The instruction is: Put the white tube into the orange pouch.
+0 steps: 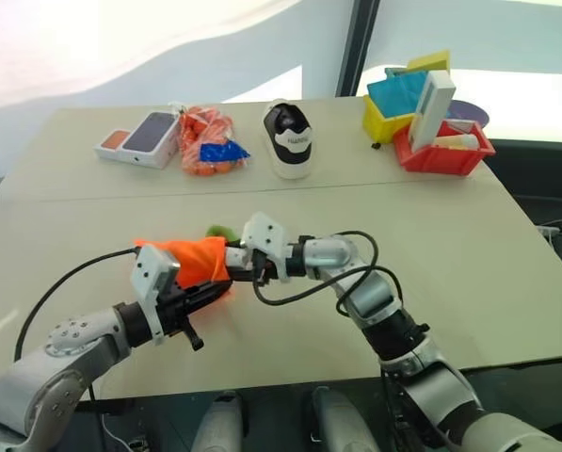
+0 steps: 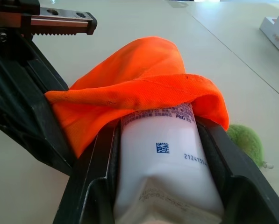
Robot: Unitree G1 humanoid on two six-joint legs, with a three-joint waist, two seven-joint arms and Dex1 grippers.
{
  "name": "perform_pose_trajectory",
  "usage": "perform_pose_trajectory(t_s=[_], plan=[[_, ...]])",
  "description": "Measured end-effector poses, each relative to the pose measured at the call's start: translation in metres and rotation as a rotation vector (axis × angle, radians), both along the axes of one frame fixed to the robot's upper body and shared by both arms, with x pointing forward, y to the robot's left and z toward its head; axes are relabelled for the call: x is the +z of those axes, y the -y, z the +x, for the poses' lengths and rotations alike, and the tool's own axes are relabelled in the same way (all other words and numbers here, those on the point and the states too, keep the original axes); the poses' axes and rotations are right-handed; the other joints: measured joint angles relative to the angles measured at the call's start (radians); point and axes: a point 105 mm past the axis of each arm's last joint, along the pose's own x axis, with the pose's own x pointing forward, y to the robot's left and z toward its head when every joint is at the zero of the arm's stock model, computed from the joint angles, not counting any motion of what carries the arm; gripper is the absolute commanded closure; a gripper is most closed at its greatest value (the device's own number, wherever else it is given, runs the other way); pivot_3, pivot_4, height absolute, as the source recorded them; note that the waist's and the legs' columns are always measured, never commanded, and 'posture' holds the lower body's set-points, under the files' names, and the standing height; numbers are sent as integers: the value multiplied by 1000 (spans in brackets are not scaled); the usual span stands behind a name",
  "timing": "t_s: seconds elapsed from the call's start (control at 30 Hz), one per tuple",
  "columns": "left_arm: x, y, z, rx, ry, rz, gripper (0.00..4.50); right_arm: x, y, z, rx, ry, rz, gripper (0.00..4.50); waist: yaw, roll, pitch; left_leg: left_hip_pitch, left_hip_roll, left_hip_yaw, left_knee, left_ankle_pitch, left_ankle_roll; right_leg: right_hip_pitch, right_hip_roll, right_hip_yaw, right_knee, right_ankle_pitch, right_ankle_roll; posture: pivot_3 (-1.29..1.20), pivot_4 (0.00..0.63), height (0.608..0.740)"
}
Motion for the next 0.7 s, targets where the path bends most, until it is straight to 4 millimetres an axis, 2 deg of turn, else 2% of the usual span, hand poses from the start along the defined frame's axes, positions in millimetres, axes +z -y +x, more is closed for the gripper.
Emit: perform_pose_trajectory(t_s=[0.23, 0.47, 0.7], plan=[[-7, -11, 1, 48, -14, 62, 4500, -9, -6, -4, -10, -40, -28, 2673, -9, 0, 0, 0, 0, 0, -1, 0, 0, -1, 0, 0, 0, 0, 0, 0, 150, 740], [-20, -15, 9, 137, -21, 110, 4500, -22, -19, 6, -104, -73, -57, 2673, -18, 0, 0, 0, 0, 0, -1, 0, 0, -1, 0, 0, 0, 0, 0, 0, 150, 740], [-23, -21, 11, 174, -24, 123, 4500, -25, -27, 8, -146, -94, -66, 2673, -22, 0, 0, 0, 0, 0, -2, 0, 0, -1, 0, 0, 0, 0, 0, 0, 150, 740]])
